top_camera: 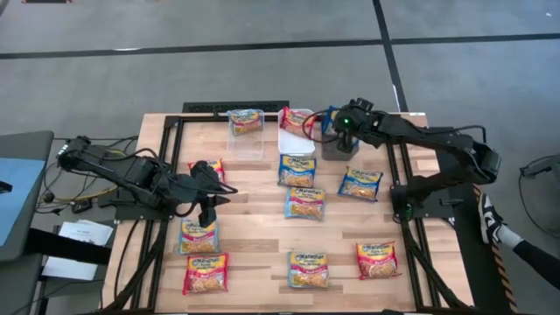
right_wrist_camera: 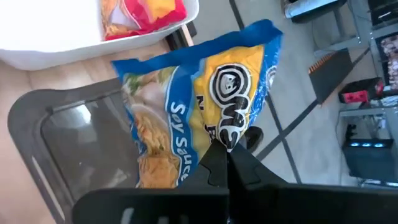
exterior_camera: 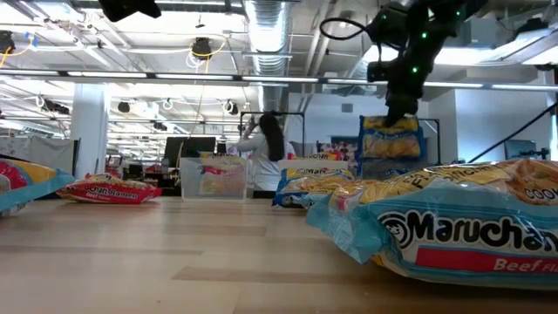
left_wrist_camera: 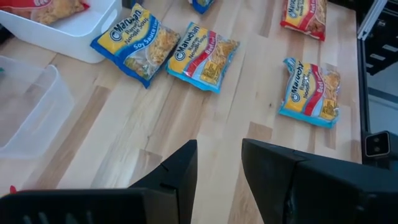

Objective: Sort Maruchan noodles
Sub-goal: Put the blue noodle pack into the black bin

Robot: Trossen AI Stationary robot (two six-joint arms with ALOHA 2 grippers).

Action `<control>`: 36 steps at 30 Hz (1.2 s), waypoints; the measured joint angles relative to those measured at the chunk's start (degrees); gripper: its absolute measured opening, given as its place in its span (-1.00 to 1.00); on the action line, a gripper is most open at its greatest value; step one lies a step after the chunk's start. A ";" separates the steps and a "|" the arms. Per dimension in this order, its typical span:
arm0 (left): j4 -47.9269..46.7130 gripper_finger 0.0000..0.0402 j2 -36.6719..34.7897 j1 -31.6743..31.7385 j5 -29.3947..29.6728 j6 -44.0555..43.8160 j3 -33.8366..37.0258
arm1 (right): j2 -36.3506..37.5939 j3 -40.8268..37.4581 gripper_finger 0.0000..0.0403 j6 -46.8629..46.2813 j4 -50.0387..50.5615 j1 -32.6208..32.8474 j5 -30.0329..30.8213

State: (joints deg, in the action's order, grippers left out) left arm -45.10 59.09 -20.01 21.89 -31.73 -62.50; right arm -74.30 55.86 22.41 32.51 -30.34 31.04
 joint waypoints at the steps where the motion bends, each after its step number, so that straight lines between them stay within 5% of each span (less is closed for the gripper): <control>1: -0.02 -0.44 0.00 0.00 -0.01 0.00 0.00 | -0.02 -0.14 -0.99 0.01 -0.25 -0.29 -0.08; 23: 3.10 -0.44 0.00 0.00 1.49 3.69 0.00 | -1.94 -0.01 -0.99 0.10 -2.08 -5.42 -5.84; 36: 3.22 -0.44 0.00 0.00 1.46 3.98 0.00 | -10.36 -0.02 -0.99 0.49 -2.71 -4.34 -0.07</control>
State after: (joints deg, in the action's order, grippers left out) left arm -41.88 59.09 -20.01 23.35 -27.75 -62.50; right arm -84.67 55.85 22.89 29.80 -34.68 30.97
